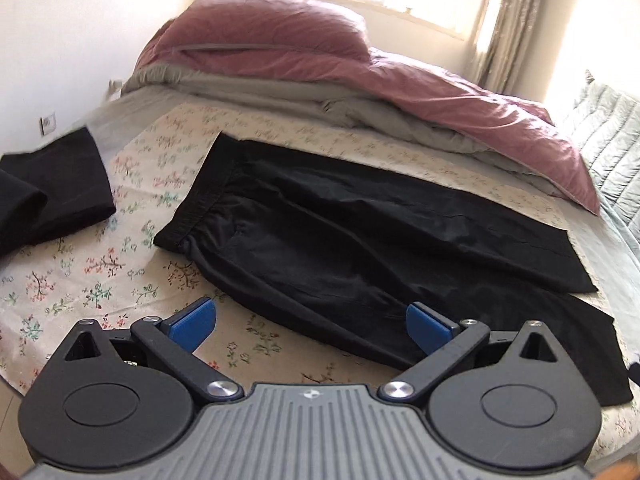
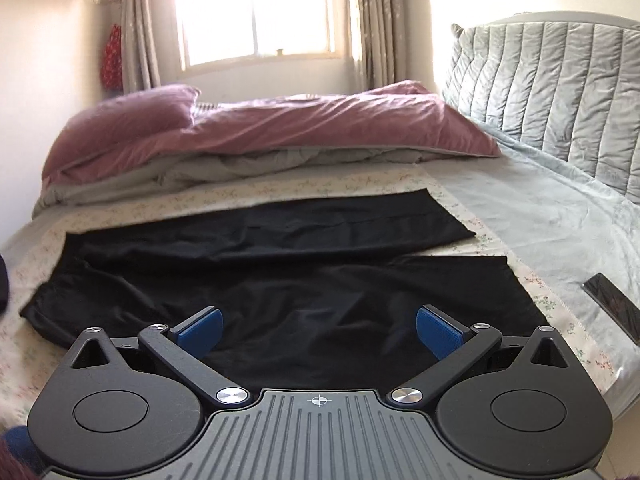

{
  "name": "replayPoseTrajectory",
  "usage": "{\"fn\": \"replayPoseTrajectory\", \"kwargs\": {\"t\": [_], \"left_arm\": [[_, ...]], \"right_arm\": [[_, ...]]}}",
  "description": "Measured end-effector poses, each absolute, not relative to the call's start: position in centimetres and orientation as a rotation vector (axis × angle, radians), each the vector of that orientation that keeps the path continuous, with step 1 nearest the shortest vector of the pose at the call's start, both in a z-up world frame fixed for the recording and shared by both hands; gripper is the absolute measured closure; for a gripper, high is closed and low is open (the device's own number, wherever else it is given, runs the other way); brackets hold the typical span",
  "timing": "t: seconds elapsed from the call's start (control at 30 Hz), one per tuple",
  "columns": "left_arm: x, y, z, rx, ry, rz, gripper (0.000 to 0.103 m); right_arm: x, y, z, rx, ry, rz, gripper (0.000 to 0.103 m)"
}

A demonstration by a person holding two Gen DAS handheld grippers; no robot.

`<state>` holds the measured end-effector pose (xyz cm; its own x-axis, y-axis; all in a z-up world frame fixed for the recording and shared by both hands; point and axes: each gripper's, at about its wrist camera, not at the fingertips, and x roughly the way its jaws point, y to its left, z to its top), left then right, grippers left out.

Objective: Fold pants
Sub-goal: 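Move both tools toward the black trousers lying flat on the bed, then grasp the elastic waistband with the left tool while the right tool grasps the leg fabric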

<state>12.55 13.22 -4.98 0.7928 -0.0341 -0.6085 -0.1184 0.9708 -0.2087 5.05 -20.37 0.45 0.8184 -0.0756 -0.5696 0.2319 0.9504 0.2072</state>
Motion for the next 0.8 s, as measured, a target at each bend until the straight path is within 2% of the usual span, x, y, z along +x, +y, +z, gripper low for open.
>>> {"fn": "replayPoseTrajectory", "kwargs": {"t": [0.27,0.6,0.67,0.7,0.73,0.77,0.8], "left_arm": [[19.4,20.1,-10.9,-0.362,0.759,0.171,0.000],[26.7,23.0,-16.5,-0.443,0.861,0.285,0.000],[27.7,23.1,-17.9,-0.439,0.908,0.291,0.036],[28.0,23.2,-18.1,-0.427,0.904,0.310,0.040],[27.9,23.2,-18.1,-0.414,0.883,0.322,0.054],[27.7,23.3,-18.0,-0.415,0.871,0.320,0.073],[27.5,23.5,-17.8,-0.419,0.864,0.332,0.081]], "right_arm": [[8.0,-24.3,-7.1,0.444,0.698,-0.293,0.000],[10.6,-26.5,-11.8,0.472,0.778,-0.398,0.000],[11.2,-26.9,-12.3,0.487,0.801,-0.400,0.000],[11.4,-27.1,-12.6,0.496,0.811,-0.398,0.000],[11.7,-27.4,-12.7,0.504,0.820,-0.392,0.000],[11.9,-27.6,-12.8,0.507,0.830,-0.385,0.000],[12.2,-27.7,-12.9,0.504,0.836,-0.382,0.000]]}}
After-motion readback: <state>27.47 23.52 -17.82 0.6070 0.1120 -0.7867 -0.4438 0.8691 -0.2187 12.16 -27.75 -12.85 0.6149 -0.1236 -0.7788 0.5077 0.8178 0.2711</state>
